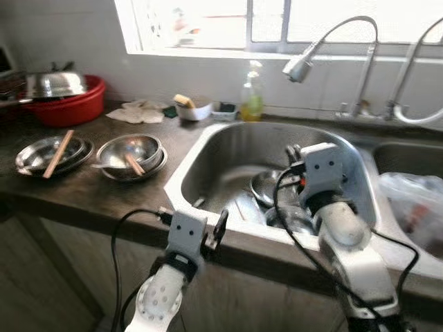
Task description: Kitchen organization
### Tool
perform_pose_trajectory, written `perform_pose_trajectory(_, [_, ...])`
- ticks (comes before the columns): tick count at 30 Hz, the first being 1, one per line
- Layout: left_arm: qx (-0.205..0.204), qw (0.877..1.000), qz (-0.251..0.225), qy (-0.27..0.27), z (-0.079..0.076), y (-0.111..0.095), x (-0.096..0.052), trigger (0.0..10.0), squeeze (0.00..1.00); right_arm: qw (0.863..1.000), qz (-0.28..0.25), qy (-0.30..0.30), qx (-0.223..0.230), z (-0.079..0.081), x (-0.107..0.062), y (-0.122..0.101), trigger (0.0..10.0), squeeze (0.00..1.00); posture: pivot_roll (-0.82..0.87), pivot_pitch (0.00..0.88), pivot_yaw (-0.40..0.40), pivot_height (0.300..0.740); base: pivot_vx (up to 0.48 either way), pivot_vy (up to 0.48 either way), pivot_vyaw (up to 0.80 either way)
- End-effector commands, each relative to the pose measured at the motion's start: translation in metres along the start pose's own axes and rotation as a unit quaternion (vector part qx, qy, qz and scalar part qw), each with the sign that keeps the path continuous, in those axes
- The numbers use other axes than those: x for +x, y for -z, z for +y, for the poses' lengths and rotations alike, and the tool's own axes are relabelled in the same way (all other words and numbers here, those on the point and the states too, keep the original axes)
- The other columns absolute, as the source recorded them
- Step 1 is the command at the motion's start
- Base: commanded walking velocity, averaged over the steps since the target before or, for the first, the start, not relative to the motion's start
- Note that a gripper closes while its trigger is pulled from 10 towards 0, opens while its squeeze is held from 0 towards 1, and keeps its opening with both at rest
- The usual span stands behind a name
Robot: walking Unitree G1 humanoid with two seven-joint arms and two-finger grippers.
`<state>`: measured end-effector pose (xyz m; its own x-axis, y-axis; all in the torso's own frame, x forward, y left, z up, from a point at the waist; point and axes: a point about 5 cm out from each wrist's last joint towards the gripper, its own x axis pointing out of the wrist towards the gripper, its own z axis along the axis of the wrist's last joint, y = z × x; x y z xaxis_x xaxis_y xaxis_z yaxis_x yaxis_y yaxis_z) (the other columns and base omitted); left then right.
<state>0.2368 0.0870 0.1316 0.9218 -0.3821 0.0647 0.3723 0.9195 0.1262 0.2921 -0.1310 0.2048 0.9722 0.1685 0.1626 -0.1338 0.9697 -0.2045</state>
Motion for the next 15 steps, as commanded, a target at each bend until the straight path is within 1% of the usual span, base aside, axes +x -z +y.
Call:
perform_pose_trajectory(1, [0.003,1.000,-0.001,-0.003,0.002,-0.001,0.000,10.0,0.00,1.000,0.013,-0.005,-0.005,0.002,0.001,0.003,10.0,0.00,0.04,0.000,-0.020,0.740,0.330,0.000,0.00])
perform_pose_trajectory(7, [0.006,1.000,0.001,-0.003,0.001,0.000,-0.001,10.0,0.00,0.999,0.031,-0.001,-0.011,0.001,0.001,0.010,10.0,0.00,0.04,0.000,-0.021,0.740,0.322,0.000,0.00])
perform_pose_trajectory(9, [0.005,1.000,0.018,0.002,-0.001,0.006,-0.002,10.0,0.00,0.999,0.042,0.003,-0.016,0.000,0.002,0.013,10.0,0.00,0.04,0.000,-0.020,0.740,0.000,0.000,0.00])
perform_pose_trajectory(15, [0.001,1.000,0.026,0.009,-0.005,0.010,-0.006,10.0,0.00,0.997,0.069,0.002,-0.016,-0.003,0.004,0.026,10.0,0.00,0.04,0.000,-0.022,0.740,0.000,0.000,0.00])
